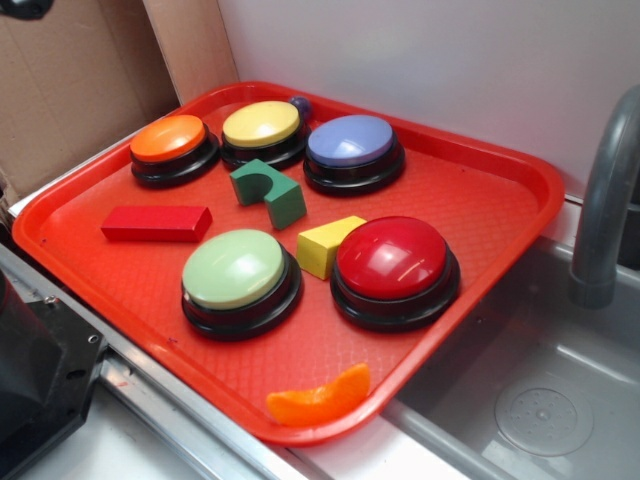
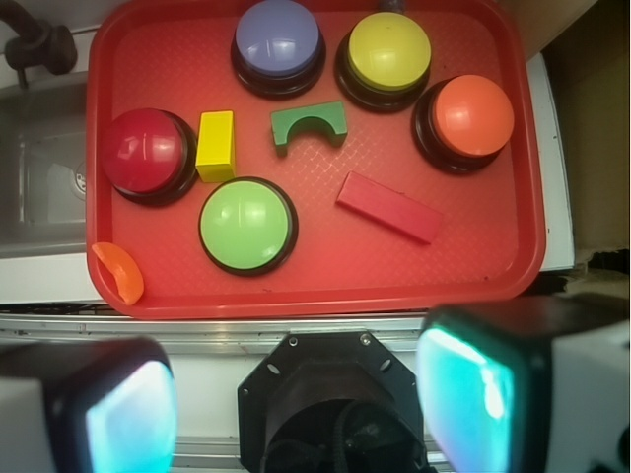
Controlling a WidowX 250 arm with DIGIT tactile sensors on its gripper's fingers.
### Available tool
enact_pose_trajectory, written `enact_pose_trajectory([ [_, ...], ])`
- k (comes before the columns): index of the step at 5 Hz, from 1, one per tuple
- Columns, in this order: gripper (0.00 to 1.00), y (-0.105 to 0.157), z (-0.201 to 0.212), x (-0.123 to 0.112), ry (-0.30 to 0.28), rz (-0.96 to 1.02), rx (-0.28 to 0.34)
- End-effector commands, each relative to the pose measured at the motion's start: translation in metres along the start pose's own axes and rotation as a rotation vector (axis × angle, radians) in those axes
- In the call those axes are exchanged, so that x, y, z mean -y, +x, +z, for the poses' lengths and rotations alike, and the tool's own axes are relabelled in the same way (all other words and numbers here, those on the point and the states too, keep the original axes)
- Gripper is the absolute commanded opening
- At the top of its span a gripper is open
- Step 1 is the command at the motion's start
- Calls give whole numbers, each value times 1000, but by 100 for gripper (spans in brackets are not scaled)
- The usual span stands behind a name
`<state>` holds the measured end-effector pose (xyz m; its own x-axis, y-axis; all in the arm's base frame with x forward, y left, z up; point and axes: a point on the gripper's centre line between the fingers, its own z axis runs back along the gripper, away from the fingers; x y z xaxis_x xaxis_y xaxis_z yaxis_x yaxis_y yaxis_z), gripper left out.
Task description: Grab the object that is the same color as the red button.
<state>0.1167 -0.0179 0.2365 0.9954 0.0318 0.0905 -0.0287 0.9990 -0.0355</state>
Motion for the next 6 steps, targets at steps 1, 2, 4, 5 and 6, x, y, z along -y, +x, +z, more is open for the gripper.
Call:
enact_pose_trajectory([
  [1, 100, 0, 0, 0, 0, 0, 0],
  [2, 100, 9, -14, -9, 35, -57, 20],
  [4, 100, 35, -69, -49, 14, -174, 13],
  [5, 100, 46, -98, -57, 45, -343, 16],
  [6, 100, 57, -123, -63, 121, -540, 27],
])
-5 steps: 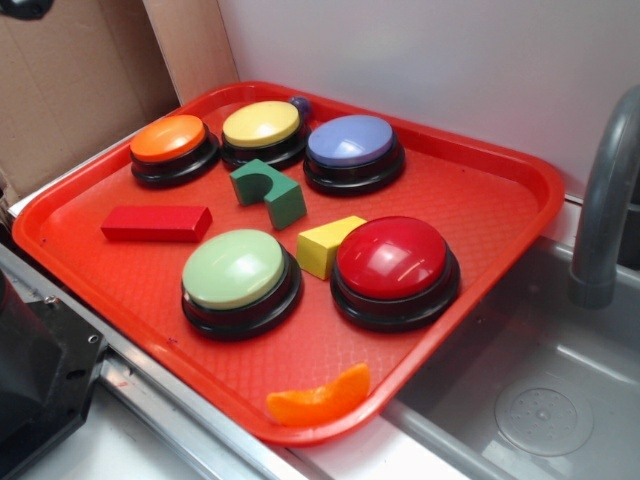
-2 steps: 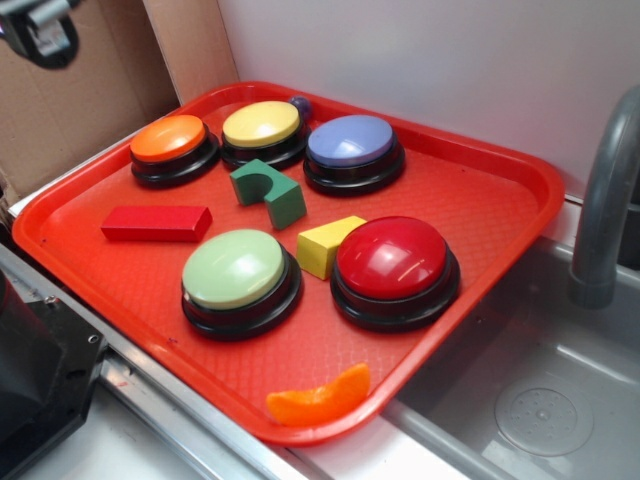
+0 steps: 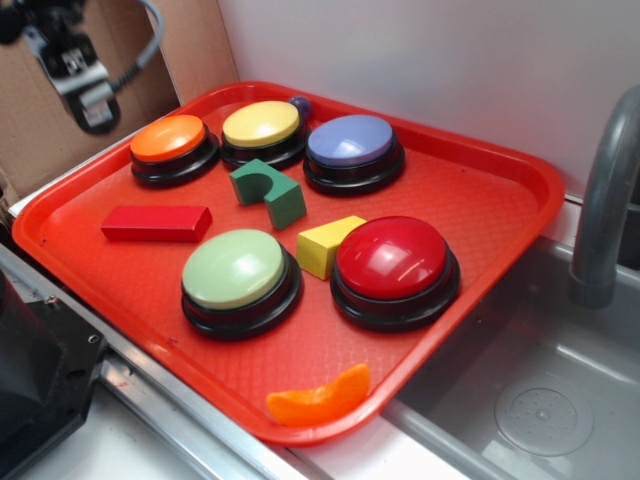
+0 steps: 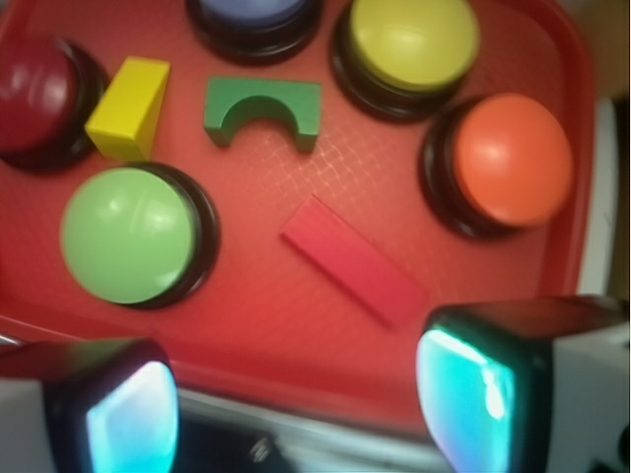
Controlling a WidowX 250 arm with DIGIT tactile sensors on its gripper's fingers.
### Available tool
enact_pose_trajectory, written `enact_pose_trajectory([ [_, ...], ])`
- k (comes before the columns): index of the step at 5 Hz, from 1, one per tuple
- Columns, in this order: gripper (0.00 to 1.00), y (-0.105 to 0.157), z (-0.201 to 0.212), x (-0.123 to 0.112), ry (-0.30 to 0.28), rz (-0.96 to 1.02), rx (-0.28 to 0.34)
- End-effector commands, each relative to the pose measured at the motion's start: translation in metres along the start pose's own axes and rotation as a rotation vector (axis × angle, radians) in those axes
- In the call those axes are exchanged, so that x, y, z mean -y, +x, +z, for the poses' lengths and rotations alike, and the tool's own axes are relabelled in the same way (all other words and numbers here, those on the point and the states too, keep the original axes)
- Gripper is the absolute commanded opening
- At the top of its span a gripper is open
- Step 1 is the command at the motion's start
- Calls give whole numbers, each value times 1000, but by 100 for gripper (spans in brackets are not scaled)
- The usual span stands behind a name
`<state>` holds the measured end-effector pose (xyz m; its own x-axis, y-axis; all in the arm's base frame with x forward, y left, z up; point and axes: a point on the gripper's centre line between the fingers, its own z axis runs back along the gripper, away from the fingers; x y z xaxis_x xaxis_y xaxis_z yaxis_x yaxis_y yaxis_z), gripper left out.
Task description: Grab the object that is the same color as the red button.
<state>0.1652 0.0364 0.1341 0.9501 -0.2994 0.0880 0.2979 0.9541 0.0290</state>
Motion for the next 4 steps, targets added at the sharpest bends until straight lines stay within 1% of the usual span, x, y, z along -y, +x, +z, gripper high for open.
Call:
enact_pose_trajectory([
  [1, 100, 15, -44, -16, 118, -322, 19],
  [2, 100, 18, -66, -18, 82, -396, 13],
  [3, 100, 17, -84, -20, -4, -539, 44],
  [4, 100, 14, -105, -30, -116, -613, 90],
])
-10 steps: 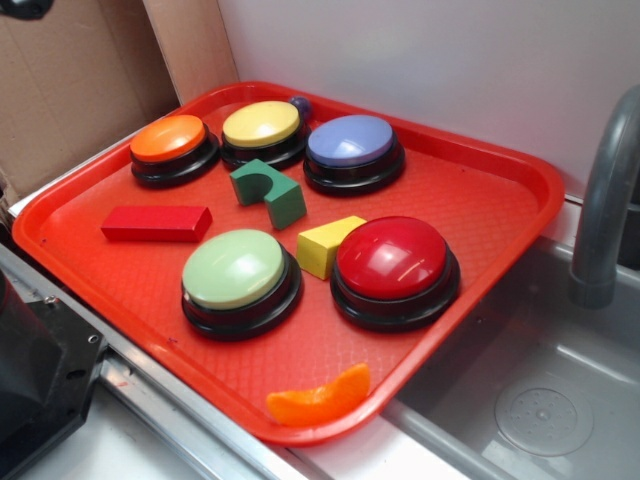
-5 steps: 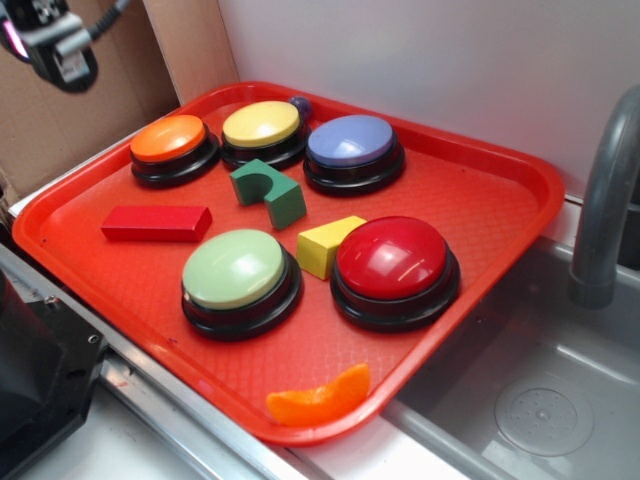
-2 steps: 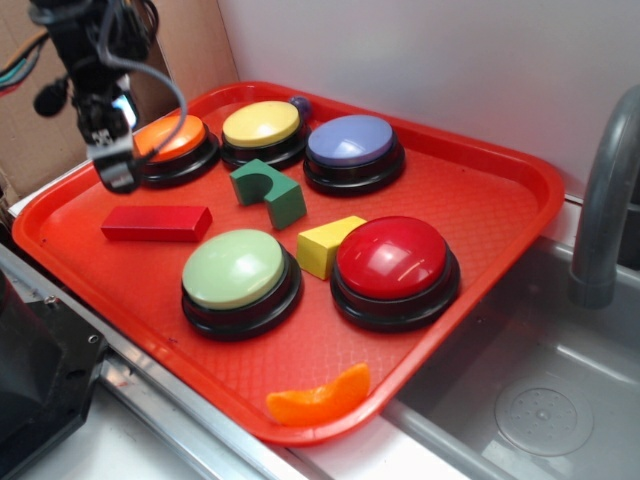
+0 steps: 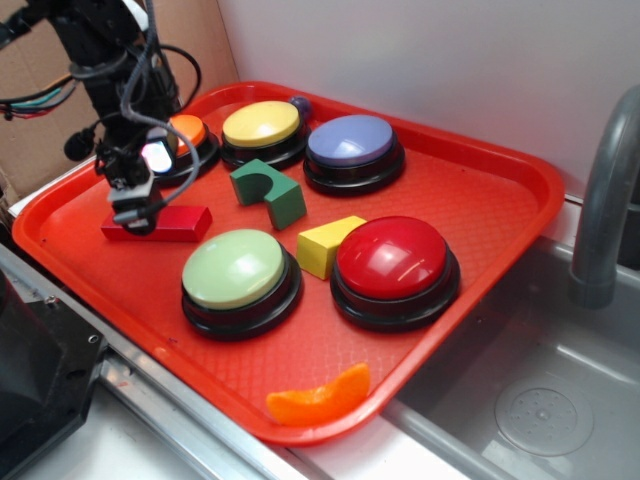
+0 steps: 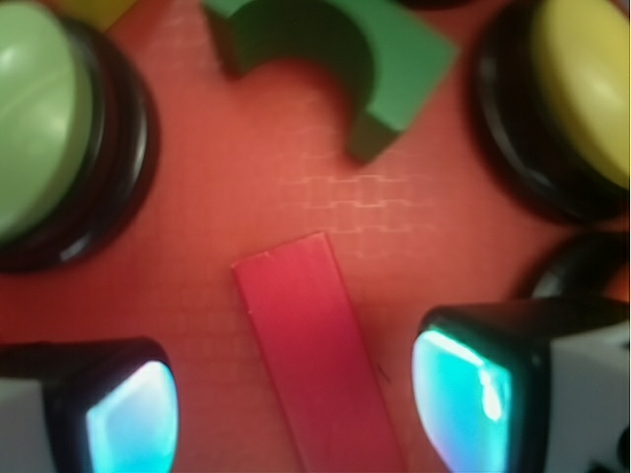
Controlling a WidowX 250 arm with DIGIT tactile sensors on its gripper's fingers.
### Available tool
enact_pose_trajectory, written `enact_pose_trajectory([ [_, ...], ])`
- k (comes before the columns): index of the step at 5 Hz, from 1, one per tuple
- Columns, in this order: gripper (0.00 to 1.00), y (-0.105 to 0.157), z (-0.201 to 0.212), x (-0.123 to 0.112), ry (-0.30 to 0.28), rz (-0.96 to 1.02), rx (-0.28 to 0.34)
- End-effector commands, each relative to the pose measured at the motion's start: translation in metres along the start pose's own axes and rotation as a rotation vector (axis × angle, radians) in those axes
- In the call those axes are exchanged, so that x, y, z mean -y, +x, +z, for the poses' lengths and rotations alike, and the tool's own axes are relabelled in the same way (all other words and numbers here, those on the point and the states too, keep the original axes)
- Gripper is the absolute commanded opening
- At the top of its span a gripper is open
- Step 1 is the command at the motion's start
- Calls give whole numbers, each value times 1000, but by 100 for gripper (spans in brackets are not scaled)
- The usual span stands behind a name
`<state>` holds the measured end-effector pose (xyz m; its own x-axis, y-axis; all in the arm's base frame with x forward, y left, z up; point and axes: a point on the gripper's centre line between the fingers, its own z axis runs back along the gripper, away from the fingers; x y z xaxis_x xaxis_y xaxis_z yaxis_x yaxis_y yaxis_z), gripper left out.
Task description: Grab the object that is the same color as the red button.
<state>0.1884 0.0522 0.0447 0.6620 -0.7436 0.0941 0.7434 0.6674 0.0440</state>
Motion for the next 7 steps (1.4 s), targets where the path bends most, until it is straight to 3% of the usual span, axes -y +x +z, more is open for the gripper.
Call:
enact_pose_trajectory([
  [1, 100, -2, -22, -8, -51, -127, 53],
  [2, 96, 1, -26, -7, -20, -127, 48],
  [3, 0, 1, -26, -4, -6, -143, 42],
  [5, 0, 5, -26, -5, -6, -101, -47],
  [6, 0, 11, 6, -9, -13, 113, -28],
  [7, 0, 28, 38, -11, 1, 361, -74],
])
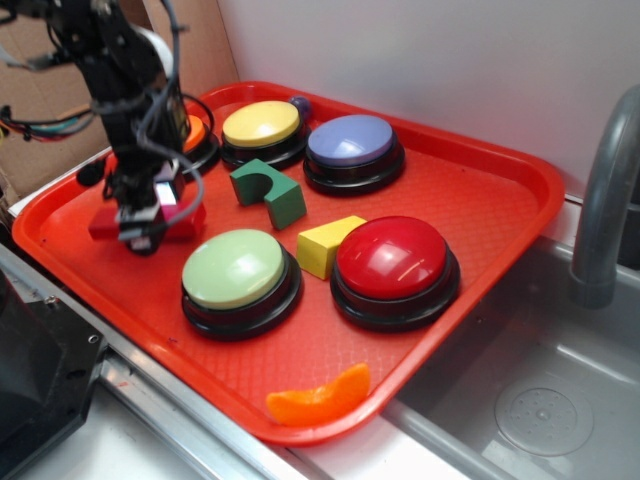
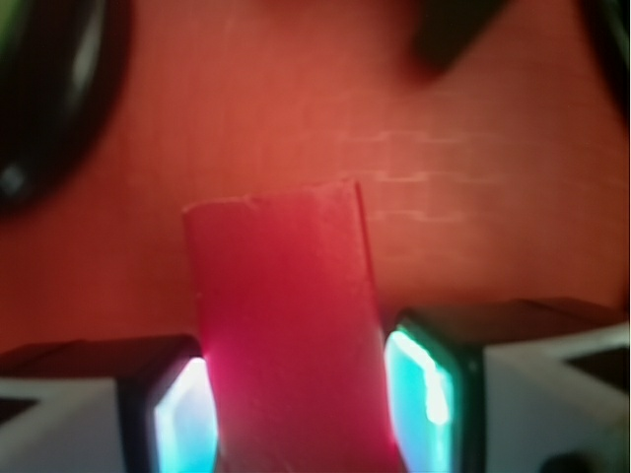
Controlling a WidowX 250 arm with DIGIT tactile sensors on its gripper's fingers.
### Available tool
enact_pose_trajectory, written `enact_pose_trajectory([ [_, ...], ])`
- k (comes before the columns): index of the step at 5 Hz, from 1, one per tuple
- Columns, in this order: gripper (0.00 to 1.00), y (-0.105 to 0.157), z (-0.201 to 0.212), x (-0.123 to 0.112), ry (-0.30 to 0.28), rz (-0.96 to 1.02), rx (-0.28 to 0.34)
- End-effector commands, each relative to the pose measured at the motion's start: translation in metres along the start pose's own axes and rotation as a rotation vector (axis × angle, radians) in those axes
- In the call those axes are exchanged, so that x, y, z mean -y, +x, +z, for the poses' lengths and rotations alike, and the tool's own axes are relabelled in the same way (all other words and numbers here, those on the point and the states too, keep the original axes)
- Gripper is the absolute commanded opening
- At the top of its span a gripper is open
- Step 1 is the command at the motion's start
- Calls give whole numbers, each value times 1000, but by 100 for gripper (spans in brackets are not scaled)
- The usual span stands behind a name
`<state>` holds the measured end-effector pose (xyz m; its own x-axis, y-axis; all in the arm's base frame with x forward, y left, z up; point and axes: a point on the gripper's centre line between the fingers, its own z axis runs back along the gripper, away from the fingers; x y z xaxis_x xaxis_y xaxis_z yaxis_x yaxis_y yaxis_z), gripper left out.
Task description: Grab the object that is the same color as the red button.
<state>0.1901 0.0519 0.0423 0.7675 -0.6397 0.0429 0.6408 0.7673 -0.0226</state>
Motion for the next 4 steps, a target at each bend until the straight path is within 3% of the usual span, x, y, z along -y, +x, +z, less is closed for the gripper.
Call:
enact_pose_trajectory([
  [1, 0, 37, 79, 3, 71, 360, -50],
  [2, 0, 42, 119, -1, 30, 511, -1],
  [3, 0, 45, 150, 0, 60, 591, 72],
  [4, 0, 43, 148, -5, 19, 644, 80],
])
